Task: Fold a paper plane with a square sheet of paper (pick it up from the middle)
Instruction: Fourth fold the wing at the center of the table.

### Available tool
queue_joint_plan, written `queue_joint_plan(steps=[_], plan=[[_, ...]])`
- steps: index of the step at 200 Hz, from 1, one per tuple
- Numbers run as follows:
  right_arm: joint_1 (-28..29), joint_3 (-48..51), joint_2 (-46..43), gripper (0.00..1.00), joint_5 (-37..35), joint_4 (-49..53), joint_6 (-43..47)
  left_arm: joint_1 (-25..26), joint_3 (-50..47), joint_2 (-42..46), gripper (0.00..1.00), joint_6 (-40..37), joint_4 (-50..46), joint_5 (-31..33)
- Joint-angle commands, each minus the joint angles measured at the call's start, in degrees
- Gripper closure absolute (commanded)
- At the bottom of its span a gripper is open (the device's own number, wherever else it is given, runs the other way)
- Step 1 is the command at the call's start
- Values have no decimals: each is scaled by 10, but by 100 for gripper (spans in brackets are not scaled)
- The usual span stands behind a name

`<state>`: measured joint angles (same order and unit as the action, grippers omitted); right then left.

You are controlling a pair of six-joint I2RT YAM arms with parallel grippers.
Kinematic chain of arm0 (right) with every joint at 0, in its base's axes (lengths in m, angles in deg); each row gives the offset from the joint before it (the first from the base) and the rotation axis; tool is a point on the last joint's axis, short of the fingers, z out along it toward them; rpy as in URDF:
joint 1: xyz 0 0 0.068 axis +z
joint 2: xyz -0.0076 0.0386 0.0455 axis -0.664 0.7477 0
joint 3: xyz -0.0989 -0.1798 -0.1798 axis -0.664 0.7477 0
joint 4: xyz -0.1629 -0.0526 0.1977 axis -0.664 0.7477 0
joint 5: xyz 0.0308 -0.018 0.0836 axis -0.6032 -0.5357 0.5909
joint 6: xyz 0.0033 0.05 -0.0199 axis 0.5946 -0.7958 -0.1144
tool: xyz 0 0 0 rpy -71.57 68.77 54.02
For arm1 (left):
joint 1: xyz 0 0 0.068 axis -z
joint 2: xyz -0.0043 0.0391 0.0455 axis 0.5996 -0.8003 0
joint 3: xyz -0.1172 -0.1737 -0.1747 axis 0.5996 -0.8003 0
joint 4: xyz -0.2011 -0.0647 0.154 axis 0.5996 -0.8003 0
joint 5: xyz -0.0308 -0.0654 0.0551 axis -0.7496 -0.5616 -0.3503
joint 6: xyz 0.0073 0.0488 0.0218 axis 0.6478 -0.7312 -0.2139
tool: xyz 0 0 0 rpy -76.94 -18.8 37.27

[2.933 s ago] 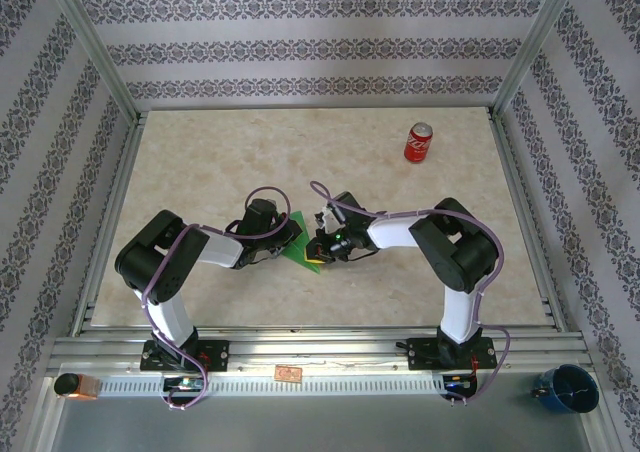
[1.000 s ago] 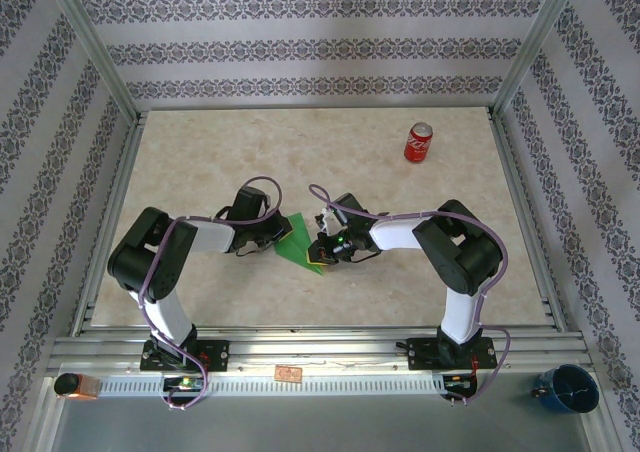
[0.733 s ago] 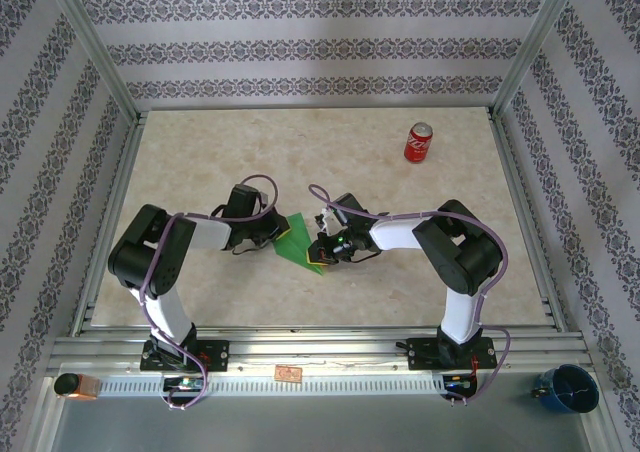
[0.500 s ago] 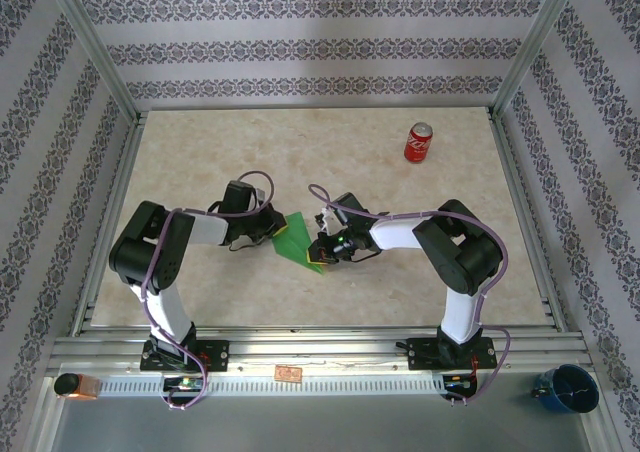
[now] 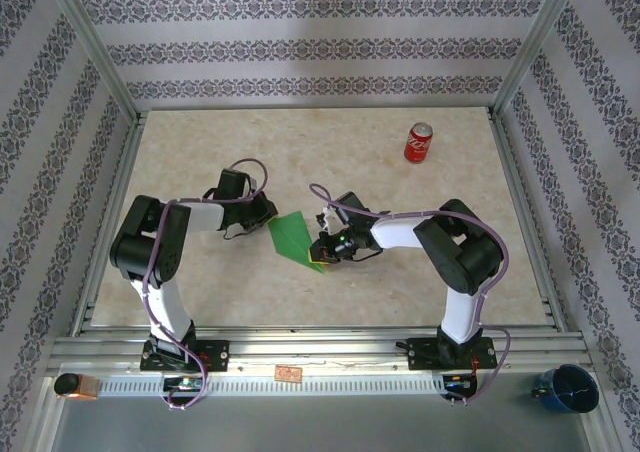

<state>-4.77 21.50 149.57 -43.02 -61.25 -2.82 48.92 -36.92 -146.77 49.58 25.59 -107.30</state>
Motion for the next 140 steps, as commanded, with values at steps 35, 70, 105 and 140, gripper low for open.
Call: queue_joint_plan(steps=[35,70,105,140], plan=[[-4,15,18,100,-30,95,16,-11,-9,132,88,-23,-82,61],[-5,11,14,100,-32,100,14,34,-33,160,87,-7,-59,42],[-5,11,13,100,-32,100,13,99,-47,116,89,35,9,14],[-5,8,14,100,-31,103,14,124,-55,69,91,52,29,30]])
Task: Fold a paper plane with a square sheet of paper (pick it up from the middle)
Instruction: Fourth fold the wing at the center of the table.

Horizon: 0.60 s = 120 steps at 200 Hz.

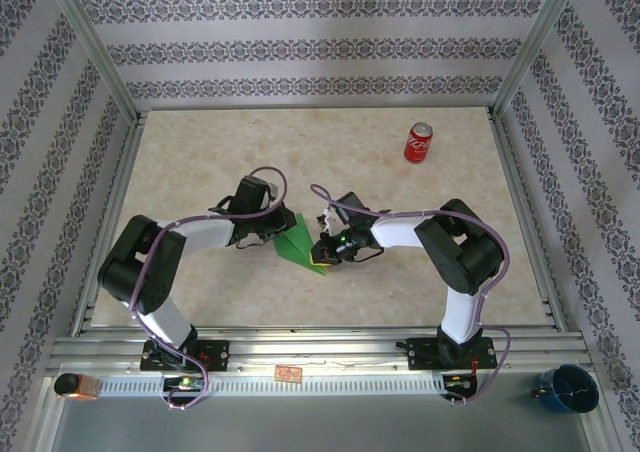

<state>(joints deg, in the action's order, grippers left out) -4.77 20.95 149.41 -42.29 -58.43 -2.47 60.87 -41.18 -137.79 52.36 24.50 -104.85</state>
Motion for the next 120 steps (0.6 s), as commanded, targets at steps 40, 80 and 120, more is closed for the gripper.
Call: queue_joint_plan(steps=[40,80,120], plan=[[-5,11,8,100,-35,73,8,4,-20,-45,92,7,12,48],[11,-14,-18,100,-7,63,-14,4,-50,-44,94,7,21,56],[20,-54,-11,100,-24,56,-33,4,-60,-37,94,4,20,60]])
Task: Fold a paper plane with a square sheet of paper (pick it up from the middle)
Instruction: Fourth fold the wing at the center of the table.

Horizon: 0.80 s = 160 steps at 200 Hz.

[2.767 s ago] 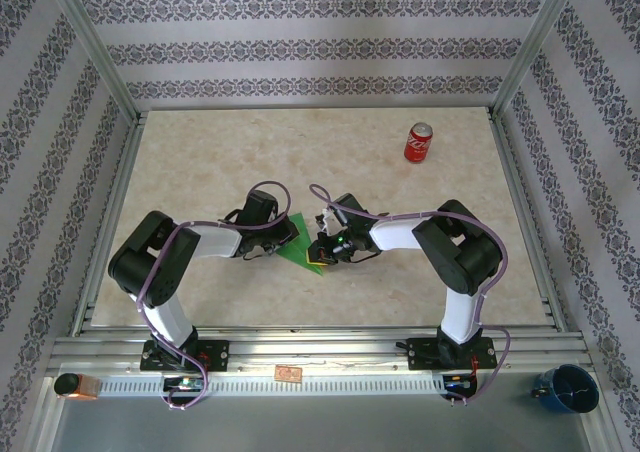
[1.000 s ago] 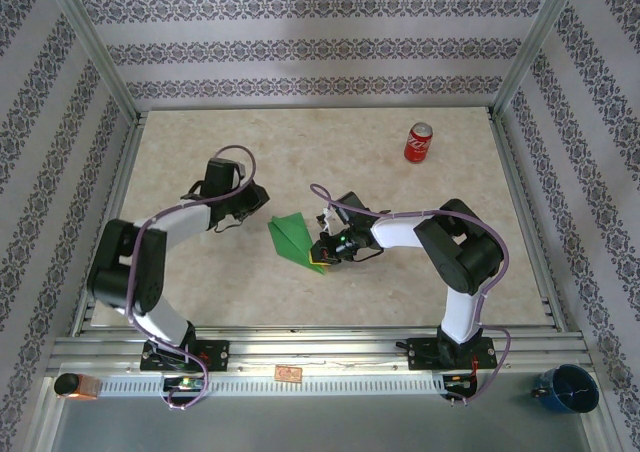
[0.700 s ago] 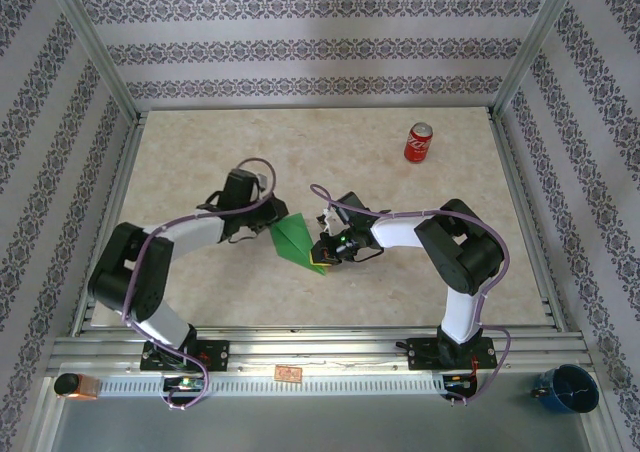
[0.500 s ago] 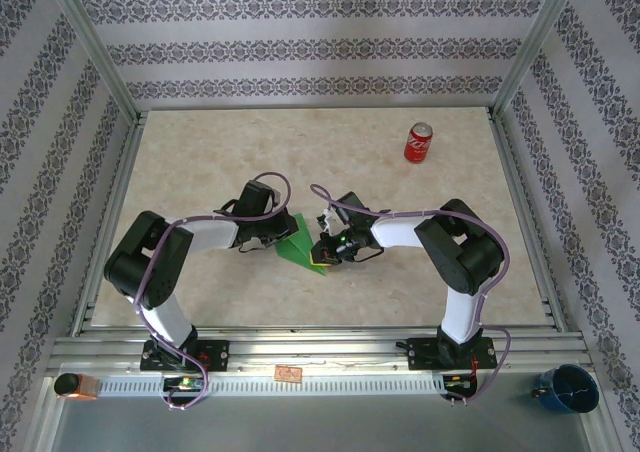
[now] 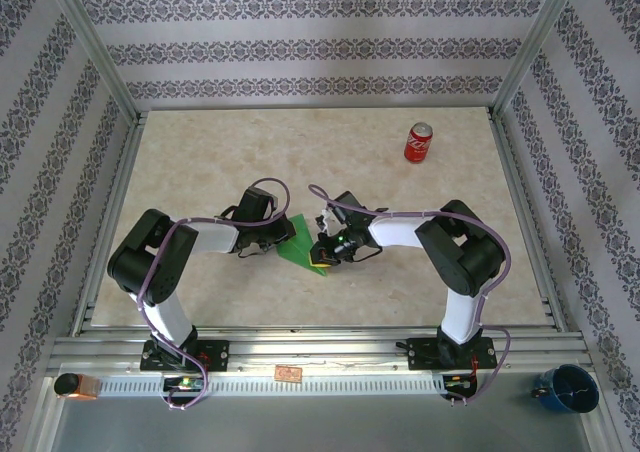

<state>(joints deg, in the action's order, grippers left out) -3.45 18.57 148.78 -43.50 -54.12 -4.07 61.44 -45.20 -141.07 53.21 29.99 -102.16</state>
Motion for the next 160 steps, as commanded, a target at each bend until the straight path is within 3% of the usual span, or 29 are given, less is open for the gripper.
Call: queue_joint_plan(steps=[1,58,81,160], plan=[[6,-32,-4,100,-11,13,-17,-1,-20,-4,94,-5,-35,33],[9,-114,91,99,1,24,-18,-1,-11,-11,94,-9,-38,27],[5,-96,110,99,-15,29,-15,-2,-15,-12,94,-5,-30,27],[-2,20,21,94,17,0,7,-2,-19,-14,94,-1,-47,51]])
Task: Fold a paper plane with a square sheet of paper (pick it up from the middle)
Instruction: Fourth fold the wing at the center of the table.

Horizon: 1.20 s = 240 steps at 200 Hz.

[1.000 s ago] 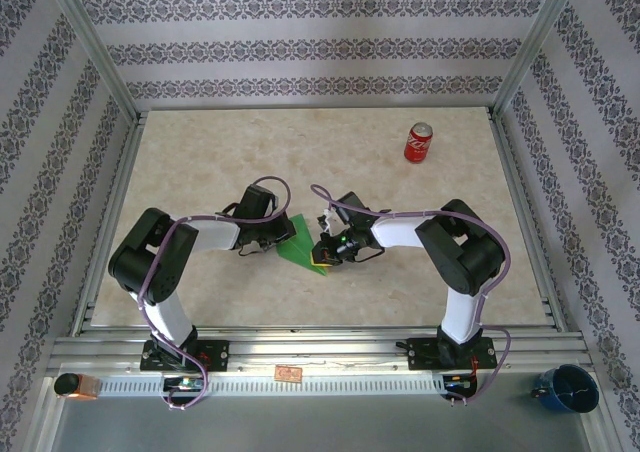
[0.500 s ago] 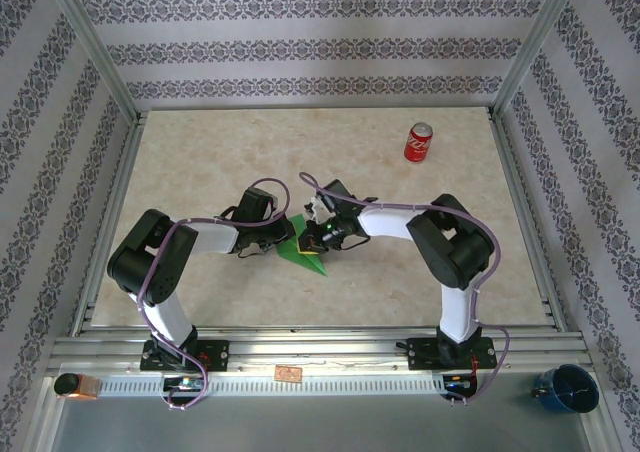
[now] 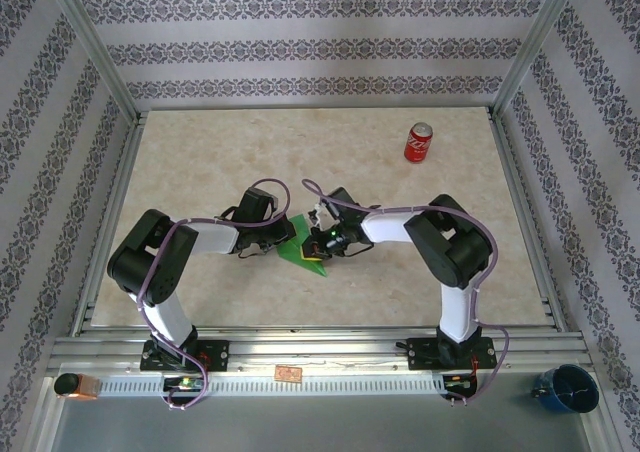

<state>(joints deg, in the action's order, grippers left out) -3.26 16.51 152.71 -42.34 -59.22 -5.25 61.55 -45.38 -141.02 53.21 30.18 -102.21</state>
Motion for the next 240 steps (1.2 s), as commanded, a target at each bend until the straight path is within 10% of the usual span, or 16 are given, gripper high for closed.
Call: queue_joint_plan(steps=[1,126,240], plan=[[-4,41,-20,93,6,51,19,-3,-17,-15,95,-1,-49,51],[-27,173,-116,91,1,68,76,-3,-18,-25,94,11,-33,44],[-19,30,-134,93,-7,106,65,-3,-15,-15,95,15,-30,35]])
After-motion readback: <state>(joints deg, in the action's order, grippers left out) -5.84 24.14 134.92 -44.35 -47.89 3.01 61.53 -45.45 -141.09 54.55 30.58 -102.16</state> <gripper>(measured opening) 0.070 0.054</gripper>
